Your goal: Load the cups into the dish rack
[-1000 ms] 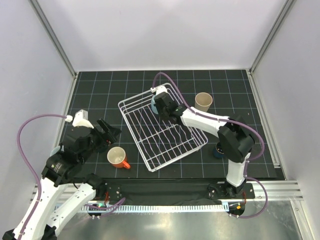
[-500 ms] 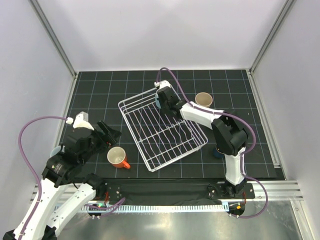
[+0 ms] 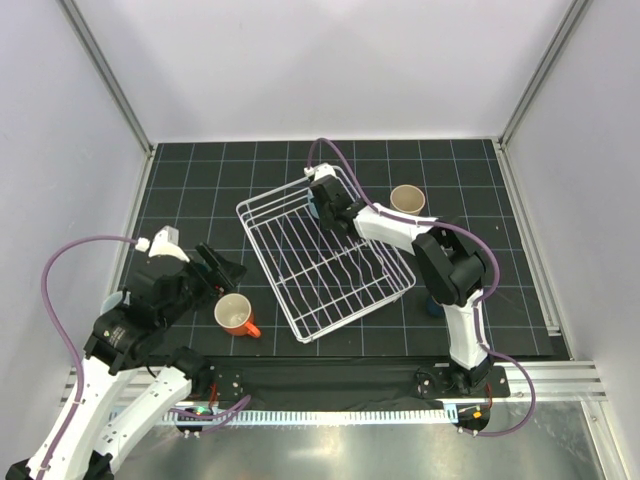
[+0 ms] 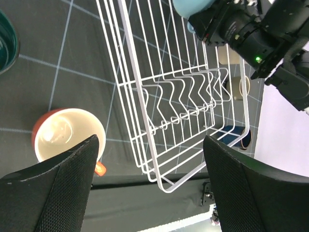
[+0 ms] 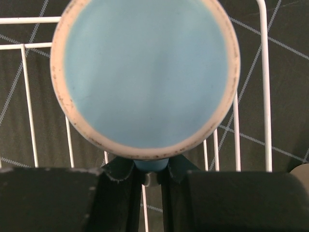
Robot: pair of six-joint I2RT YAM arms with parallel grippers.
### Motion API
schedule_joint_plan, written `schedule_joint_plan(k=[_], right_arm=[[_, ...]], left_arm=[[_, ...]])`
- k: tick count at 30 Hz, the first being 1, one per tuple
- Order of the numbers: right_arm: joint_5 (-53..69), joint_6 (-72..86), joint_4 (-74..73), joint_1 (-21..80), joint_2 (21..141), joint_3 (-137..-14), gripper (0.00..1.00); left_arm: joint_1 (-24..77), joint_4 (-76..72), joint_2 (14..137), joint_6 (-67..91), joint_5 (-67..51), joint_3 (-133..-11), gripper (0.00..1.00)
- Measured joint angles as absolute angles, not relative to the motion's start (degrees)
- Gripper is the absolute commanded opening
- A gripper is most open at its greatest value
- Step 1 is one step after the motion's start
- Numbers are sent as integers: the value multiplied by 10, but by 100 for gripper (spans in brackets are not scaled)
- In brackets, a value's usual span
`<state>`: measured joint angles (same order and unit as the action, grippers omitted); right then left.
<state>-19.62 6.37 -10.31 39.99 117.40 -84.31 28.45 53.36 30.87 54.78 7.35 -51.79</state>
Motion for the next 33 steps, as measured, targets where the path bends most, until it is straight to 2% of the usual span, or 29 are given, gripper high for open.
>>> schedule_joint_plan(k=[2, 3, 6, 14, 19, 21, 26, 31, 33], right_arm=[[-198, 63, -103, 400, 1174, -844, 37], [-198, 64, -104, 400, 1174, -848, 48], [-199, 65, -104, 400, 1174, -862, 64], [-201, 81, -132, 404, 1127, -855, 71], [-211, 131, -223, 425, 1012, -845, 73], [-214, 154, -257, 433, 942, -824, 78], [-218, 203, -335, 441, 800, -771, 81], [-231, 233, -432, 443, 783, -765, 83], [-234, 240, -461, 446, 780, -756, 83]], left_arm=[[284, 541, 310, 559, 72, -518, 87], [284, 546, 311, 567, 71, -518, 88], [284, 559, 323, 590, 62, -518, 88], [284, 590, 368, 642, 30, -519, 88], [284, 614, 376, 679, 31, -524, 82], [284, 630, 390, 691, 34, -533, 80], [284, 668, 451, 712, 52, -564, 79], [284, 703, 515, 737, 76, -578, 78], [284, 712, 545, 749, 80, -578, 73]])
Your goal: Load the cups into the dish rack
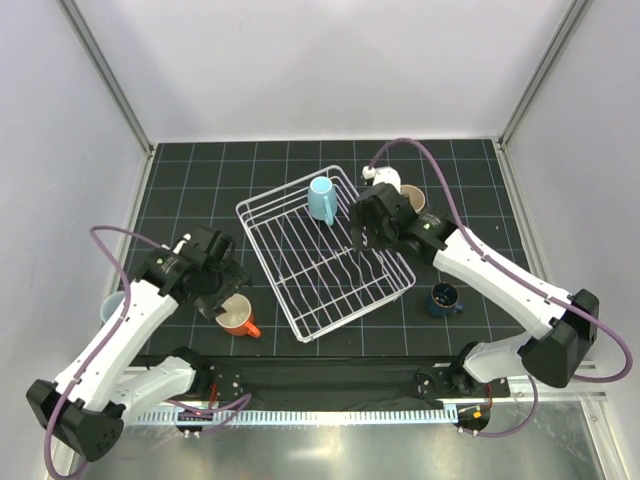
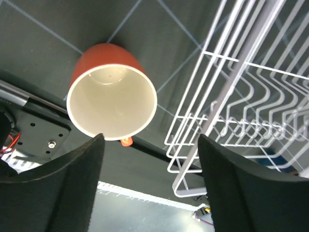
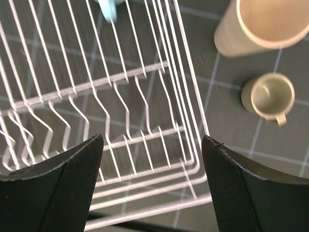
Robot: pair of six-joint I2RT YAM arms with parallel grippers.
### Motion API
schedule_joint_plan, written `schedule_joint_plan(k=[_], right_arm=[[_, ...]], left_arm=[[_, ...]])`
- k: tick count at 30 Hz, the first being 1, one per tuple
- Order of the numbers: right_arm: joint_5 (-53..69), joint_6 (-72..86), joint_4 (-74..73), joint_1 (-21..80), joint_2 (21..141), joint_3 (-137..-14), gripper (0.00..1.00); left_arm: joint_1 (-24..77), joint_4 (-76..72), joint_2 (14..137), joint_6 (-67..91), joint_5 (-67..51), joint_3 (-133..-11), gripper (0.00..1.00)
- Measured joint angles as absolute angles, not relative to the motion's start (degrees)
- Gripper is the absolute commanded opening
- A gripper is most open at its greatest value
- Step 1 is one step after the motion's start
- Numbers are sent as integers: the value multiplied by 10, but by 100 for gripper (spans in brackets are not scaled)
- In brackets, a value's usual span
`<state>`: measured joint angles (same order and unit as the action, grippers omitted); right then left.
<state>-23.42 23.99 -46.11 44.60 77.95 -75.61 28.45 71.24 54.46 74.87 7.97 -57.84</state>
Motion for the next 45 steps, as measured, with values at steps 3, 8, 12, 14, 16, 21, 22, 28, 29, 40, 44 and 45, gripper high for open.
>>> schedule_joint_plan(k=[3, 8, 12, 14, 16, 21, 22, 28, 29, 40, 44, 45], right_arm=[[-226, 242, -482, 449, 748, -726, 82], [-203, 241, -489, 449, 645, -687, 82], [-197, 240, -486, 449, 580, -684, 82], [-195, 240, -486, 449, 565, -684, 82], [-189, 239, -485, 449, 557, -684, 82], [-173, 239, -486, 449, 553, -682, 82], [-172, 240, -486, 449, 553, -682, 82], [-165, 240, -490, 449, 549, -682, 82], [-163, 240, -490, 449, 548, -682, 82], [-73, 242, -469, 449, 543, -676, 82], [8, 249, -423, 449, 534, -650, 82], [31, 253, -408, 449, 532, -642, 84]], left_arm=[[284, 714, 582, 759, 80, -578, 71], [284, 706, 634, 768, 92, -578, 70], [284, 696, 670, 780, 100, -564, 69], [284, 689, 681, 786, 102, -552, 68], [284, 683, 689, 792, 105, -543, 66], [284, 662, 716, 796, 107, -530, 52], [284, 658, 720, 797, 108, -527, 42], [284, 634, 720, 807, 109, -502, 5], [285, 632, 715, 807, 109, -500, 0], [285, 648, 569, 789, 120, -496, 0], [285, 627, 460, 769, 101, -497, 0], [285, 615, 432, 761, 90, -497, 0]])
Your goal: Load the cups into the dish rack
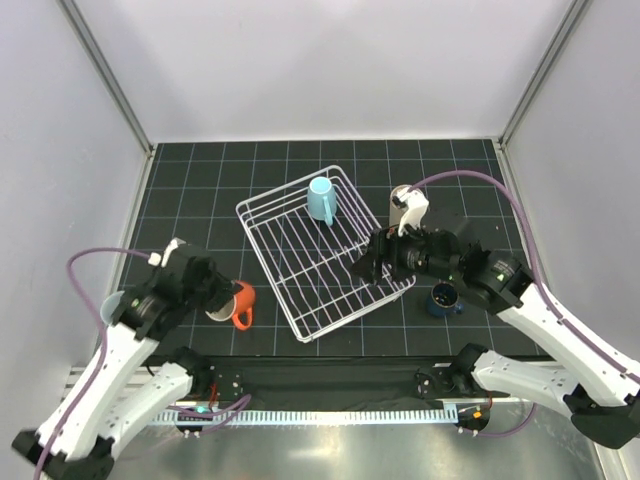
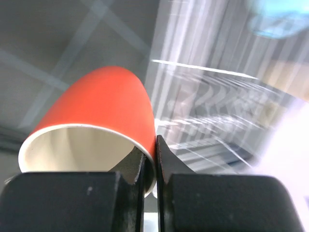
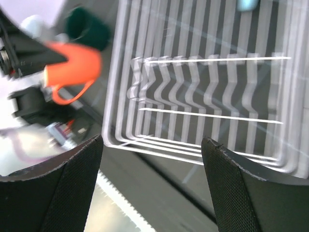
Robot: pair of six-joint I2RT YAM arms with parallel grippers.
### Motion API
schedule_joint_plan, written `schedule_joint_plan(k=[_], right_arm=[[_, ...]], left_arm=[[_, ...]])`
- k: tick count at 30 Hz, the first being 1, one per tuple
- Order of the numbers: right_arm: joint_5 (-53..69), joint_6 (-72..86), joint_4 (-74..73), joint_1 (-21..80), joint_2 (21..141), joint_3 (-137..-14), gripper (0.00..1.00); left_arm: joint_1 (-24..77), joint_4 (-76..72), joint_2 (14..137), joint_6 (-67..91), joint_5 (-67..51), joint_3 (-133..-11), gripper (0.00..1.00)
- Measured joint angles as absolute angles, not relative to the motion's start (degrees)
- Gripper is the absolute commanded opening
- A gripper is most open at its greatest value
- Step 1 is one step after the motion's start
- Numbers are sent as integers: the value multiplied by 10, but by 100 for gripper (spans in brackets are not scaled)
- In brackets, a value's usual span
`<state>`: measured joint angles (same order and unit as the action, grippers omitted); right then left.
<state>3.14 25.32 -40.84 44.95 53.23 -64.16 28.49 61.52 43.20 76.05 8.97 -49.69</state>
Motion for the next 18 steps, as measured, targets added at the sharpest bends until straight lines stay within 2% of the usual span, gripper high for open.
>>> schedule_joint_plan(k=[6, 12, 18], right_arm=[[160, 290, -295, 463, 536, -590, 87], [258, 361, -130, 515, 574, -529, 89], [277, 442, 38, 551, 608, -472, 88]], left_arm=[[285, 436, 302, 717, -9, -476, 0], [285, 193, 281, 713, -114, -398, 1], [285, 3, 259, 736, -165, -325, 1]])
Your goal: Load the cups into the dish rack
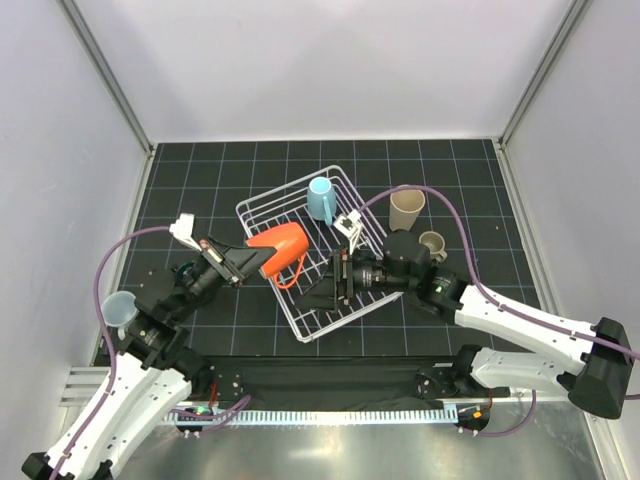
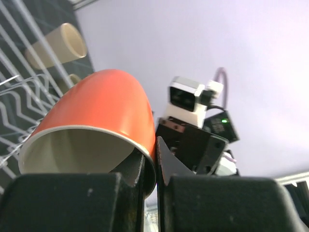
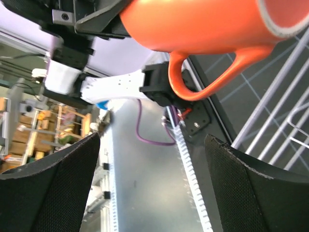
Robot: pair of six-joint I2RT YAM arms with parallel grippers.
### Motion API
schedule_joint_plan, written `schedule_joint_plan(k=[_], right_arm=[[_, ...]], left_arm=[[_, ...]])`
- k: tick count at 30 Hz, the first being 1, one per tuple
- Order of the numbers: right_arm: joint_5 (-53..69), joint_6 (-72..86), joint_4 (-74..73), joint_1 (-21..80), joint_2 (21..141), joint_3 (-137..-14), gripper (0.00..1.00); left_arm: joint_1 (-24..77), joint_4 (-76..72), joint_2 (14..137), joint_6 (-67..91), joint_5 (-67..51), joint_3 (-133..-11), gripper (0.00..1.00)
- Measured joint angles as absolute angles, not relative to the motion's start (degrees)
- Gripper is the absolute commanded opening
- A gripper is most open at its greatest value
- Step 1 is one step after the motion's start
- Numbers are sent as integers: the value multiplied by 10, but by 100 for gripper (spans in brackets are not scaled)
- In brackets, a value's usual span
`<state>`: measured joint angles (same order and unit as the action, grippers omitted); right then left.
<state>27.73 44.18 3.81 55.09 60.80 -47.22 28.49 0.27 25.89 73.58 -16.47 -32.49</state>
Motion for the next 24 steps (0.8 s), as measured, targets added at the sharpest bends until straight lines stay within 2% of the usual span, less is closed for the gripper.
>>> schedule_joint_plan(k=[4, 13, 16, 18, 19, 20, 21, 22, 23, 24], right_arm=[[266, 472, 112, 557, 625, -463, 86], [238, 511, 222, 558, 682, -463, 65], [232, 523, 249, 558, 699, -465, 53], [232, 530, 261, 558, 712, -473, 37], [236, 536, 273, 558, 720, -479, 21], [236, 537, 282, 558, 725, -484, 10], [242, 547, 287, 559, 728, -486, 4], [248, 553, 295, 559, 730, -486, 4], [251, 554, 301, 559, 731, -486, 4], [252, 554, 304, 561, 732, -488, 4]], left_arm=[[285, -74, 248, 757, -176, -306, 0], [285, -148, 236, 790, -191, -298, 0], [285, -155, 230, 794, -192, -290, 0], [285, -157, 226, 796, -192, -286, 0], [285, -157, 226, 793, -191, -283, 0], [284, -157, 226, 795, -190, -281, 0], [282, -164, 226, 796, -183, -279, 0], [280, -171, 225, 803, -179, -278, 0], [280, -174, 225, 804, -178, -278, 21], [280, -176, 222, 804, -177, -278, 37]])
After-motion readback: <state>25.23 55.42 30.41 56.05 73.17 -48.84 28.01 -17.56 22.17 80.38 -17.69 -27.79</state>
